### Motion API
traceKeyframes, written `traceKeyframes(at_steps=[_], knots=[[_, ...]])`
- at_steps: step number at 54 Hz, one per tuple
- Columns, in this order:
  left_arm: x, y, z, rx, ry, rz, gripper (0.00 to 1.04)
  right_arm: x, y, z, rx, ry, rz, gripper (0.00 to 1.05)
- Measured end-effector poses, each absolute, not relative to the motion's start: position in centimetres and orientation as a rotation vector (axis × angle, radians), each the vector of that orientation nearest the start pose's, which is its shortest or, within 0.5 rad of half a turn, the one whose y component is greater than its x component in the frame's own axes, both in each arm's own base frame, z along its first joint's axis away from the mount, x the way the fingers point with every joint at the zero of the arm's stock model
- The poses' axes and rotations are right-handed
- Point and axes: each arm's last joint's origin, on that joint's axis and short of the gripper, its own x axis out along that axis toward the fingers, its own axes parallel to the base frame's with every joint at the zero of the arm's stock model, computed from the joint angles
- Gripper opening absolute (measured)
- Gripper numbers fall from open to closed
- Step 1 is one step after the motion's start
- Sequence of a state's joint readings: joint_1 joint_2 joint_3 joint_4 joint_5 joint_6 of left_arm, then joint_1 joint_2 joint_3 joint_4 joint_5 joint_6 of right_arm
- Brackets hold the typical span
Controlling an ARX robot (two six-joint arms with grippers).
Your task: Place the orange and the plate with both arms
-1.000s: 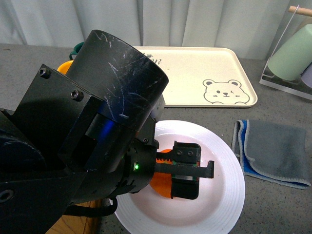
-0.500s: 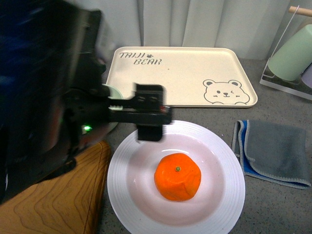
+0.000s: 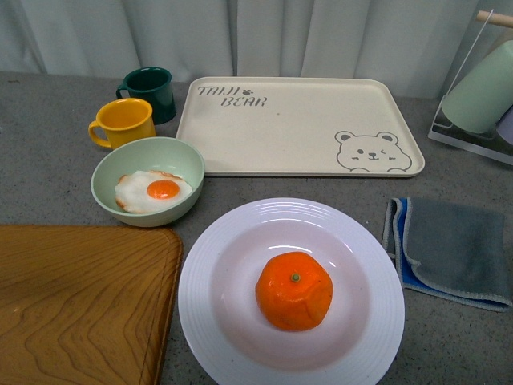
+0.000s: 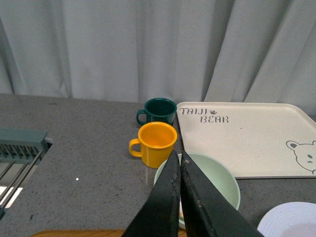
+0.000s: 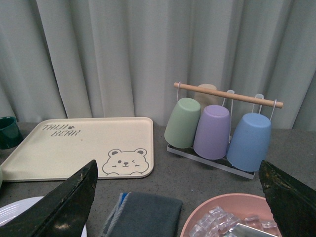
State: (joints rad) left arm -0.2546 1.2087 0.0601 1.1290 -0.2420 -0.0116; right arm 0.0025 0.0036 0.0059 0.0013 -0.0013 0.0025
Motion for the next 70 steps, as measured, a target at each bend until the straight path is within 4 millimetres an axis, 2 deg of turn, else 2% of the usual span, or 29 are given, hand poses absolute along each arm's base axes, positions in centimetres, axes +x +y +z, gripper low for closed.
traceKeyframes(at_steps=[11,28,34,50,70], knots=[[15.7,-2.3,16.3,-0.007,0.012,-0.003,0.04,9.8,0.0,16.5,0.002,-0.004,0.004,0.95],[14.1,-1.1,16.7,-0.008,-0.002,-0.006,0.04,9.8,0.0,16.5,0.002,-0.004,0.004,0.95],[13.5,-0.1,17.0,-0.008,-0.009,0.003,0.04,9.8,0.0,16.5,0.002,-0.004,0.004,0.95],[12.0,0.0,17.3,-0.007,-0.02,-0.001,0.04,9.8,0.0,16.5,0.002,-0.004,0.004,0.95],[11.2,0.0,17.3,-0.007,-0.022,0.0,0.04,9.8,0.0,16.5,0.002,-0.004,0.004,0.95]])
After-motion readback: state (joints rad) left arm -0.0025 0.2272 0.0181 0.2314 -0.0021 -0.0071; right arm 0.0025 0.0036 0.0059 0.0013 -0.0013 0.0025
